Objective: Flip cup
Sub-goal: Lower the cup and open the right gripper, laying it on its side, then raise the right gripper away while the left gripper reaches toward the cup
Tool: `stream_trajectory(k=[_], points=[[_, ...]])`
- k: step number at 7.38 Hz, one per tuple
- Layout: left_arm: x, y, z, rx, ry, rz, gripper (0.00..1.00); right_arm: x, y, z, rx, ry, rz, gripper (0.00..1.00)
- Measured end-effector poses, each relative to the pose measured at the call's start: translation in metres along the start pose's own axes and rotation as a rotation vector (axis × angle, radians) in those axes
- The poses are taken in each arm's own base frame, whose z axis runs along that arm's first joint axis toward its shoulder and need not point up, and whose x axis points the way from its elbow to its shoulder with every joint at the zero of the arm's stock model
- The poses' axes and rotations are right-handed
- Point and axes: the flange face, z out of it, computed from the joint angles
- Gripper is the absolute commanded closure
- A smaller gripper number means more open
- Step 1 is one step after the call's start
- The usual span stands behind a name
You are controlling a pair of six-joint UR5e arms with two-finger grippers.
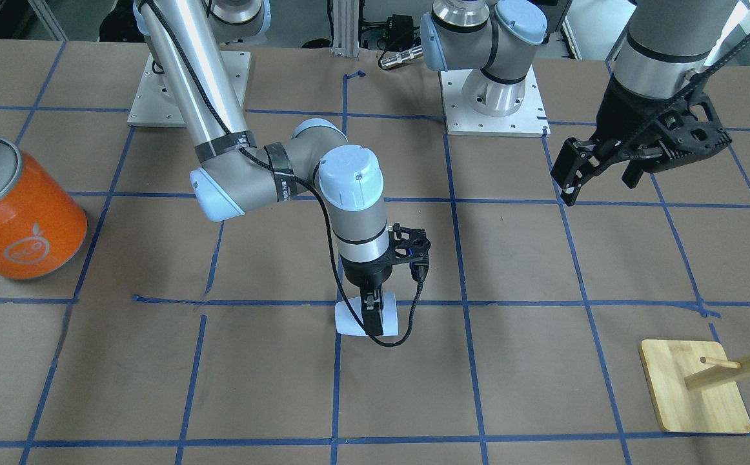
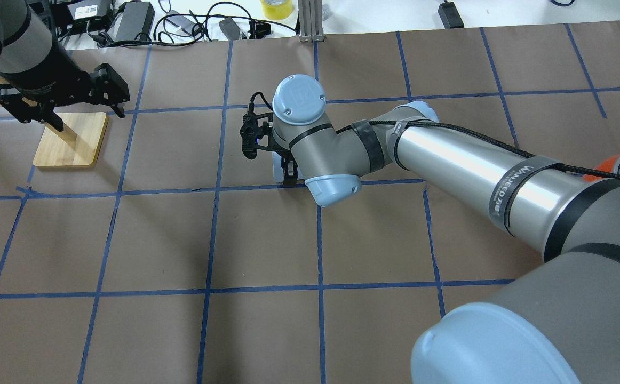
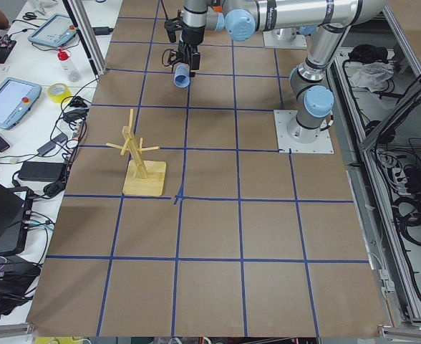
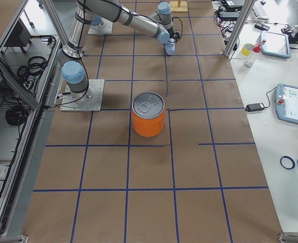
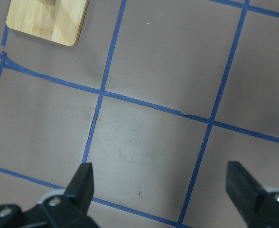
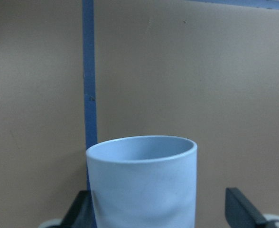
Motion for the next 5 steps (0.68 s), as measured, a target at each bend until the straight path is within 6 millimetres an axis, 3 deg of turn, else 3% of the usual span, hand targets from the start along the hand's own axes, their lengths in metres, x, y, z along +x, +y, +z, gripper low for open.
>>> stream_trajectory(k=[3,5], points=[[0.002,0.005,0.002,-0.011,-0.003,0.007,0.0,0.017,0.022,-0.057,-0.016,-0.002,0.104,0.0],[0.003,0.007,0.017,-0.045,0.0,0.009,0.0,0.037,0.06,-0.099,-0.03,0.005,0.271,0.0]])
